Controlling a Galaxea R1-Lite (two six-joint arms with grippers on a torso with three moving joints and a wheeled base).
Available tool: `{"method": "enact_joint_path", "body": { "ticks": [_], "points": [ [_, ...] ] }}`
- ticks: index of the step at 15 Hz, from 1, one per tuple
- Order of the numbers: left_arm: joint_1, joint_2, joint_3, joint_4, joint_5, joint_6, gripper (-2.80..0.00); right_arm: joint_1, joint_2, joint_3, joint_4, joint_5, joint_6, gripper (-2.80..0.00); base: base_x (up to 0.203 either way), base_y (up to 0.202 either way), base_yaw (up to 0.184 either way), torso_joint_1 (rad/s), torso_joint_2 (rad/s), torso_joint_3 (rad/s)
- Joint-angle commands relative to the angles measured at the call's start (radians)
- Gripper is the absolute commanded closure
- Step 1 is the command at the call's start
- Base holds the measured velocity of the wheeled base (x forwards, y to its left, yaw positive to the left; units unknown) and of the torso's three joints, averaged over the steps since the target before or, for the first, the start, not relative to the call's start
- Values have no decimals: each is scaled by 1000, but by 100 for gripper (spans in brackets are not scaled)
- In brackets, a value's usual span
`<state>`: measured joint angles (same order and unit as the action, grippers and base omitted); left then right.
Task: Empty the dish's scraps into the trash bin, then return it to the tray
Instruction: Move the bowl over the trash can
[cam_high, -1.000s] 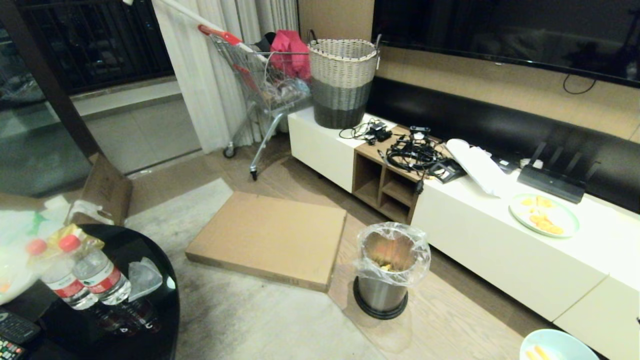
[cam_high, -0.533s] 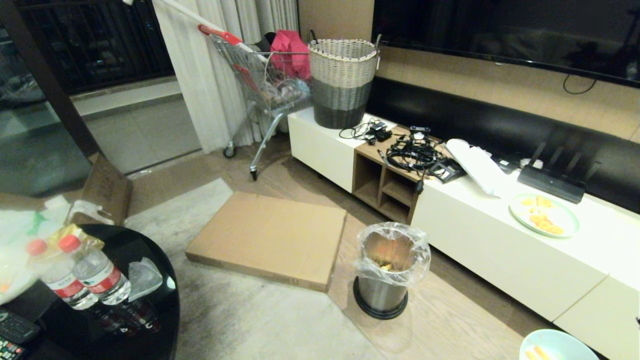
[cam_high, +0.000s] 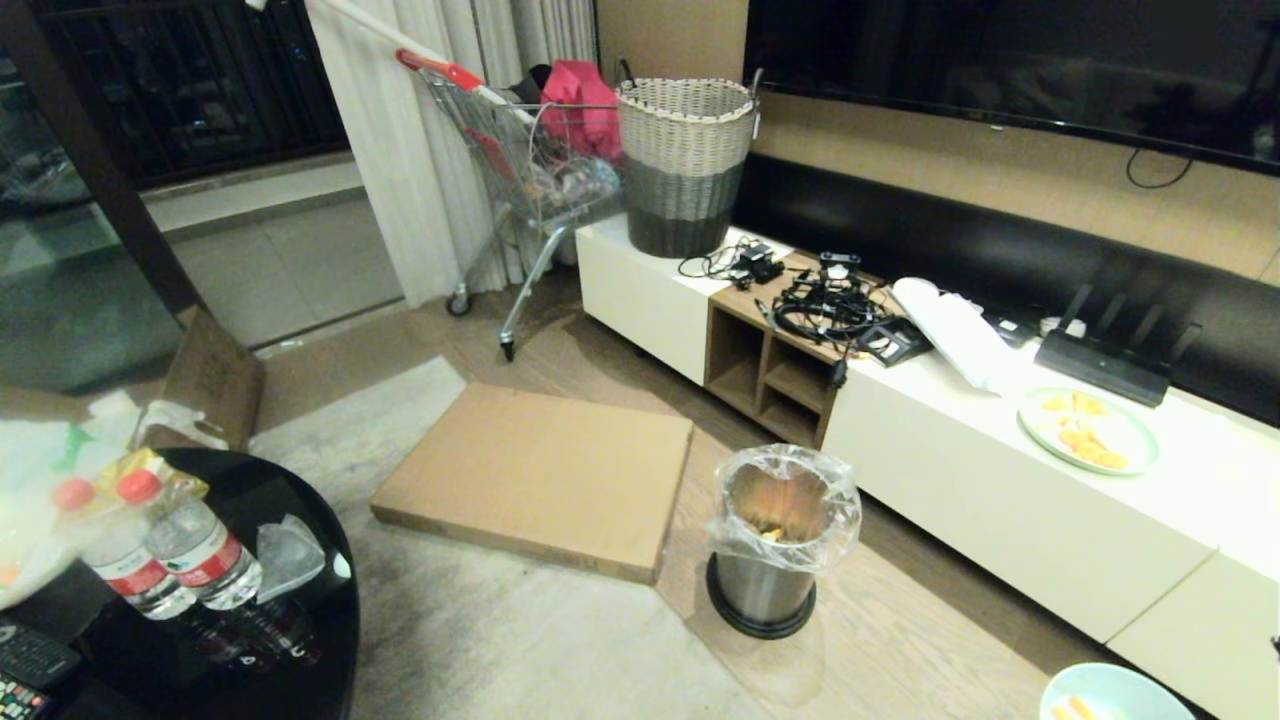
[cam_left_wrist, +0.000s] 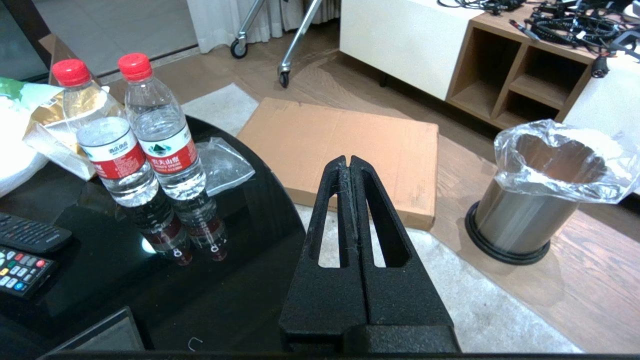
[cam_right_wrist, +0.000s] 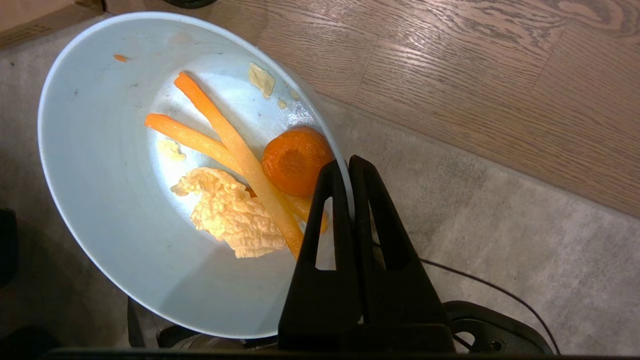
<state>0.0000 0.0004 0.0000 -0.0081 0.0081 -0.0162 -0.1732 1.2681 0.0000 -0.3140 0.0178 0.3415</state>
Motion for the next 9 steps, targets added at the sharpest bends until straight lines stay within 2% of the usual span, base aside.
{"method": "enact_joint_path", "body": {
  "ticks": [1,9],
  "points": [
    [0,0,0,-1,0,-1,0,0,7,0,-5,2,2,0,0,0,0,0,0,0],
    [0,0,0,0,-4,2,0,0,48,0,-14,4,4,0,0,0,0,0,0,0]
  ]
}}
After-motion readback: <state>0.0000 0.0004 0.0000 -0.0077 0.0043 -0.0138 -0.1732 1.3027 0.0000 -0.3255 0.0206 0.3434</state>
